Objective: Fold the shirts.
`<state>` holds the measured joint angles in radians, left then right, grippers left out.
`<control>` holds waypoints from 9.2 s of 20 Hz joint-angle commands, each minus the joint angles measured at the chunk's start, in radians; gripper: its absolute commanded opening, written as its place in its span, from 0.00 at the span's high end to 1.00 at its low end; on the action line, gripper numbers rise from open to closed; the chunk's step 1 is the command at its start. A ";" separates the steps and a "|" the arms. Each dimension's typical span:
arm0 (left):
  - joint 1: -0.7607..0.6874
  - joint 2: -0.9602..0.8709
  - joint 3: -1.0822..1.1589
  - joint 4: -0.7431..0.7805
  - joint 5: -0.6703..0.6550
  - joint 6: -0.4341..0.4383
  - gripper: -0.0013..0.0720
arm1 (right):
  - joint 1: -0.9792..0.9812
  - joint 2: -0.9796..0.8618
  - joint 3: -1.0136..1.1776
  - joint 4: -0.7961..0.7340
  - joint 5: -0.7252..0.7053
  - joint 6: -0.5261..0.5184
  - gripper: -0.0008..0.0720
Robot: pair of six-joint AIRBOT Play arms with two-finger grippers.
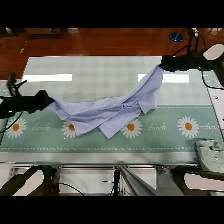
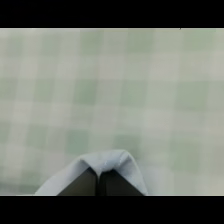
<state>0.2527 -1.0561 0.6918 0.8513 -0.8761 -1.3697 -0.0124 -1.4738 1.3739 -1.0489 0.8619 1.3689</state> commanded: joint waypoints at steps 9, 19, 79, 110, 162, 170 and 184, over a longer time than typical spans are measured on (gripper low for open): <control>0.270 -0.060 0.145 0.095 -0.417 0.010 0.24 | 0.000 -0.041 0.000 -0.009 0.057 -0.035 0.94; 0.090 0.093 -0.097 0.061 -0.547 0.021 0.01 | 0.000 -0.039 0.000 -0.101 0.105 -0.054 0.94; -0.156 0.446 1.245 0.034 -0.304 -0.124 0.95 | -0.087 0.761 0.640 -0.245 0.213 0.148 0.94; -0.090 -0.382 0.589 0.026 -0.163 0.053 0.95 | -0.083 -0.219 0.452 -0.244 0.292 0.089 0.94; 0.248 -0.203 -0.177 0.183 -0.445 0.212 0.24 | -0.578 0.151 -0.383 0.022 0.555 -0.163 0.40; 0.086 -0.285 -0.174 0.098 -0.351 0.179 0.95 | -0.578 0.165 -0.383 0.019 0.570 -0.162 0.39; 0.086 -0.285 -0.174 0.098 -0.365 0.184 0.95 | -0.576 0.164 -0.637 0.032 0.440 -0.185 0.29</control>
<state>0.3386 -1.3403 0.5171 0.9470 -1.2797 -1.1892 -0.5896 -1.3102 0.7830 -1.0370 1.3491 1.1858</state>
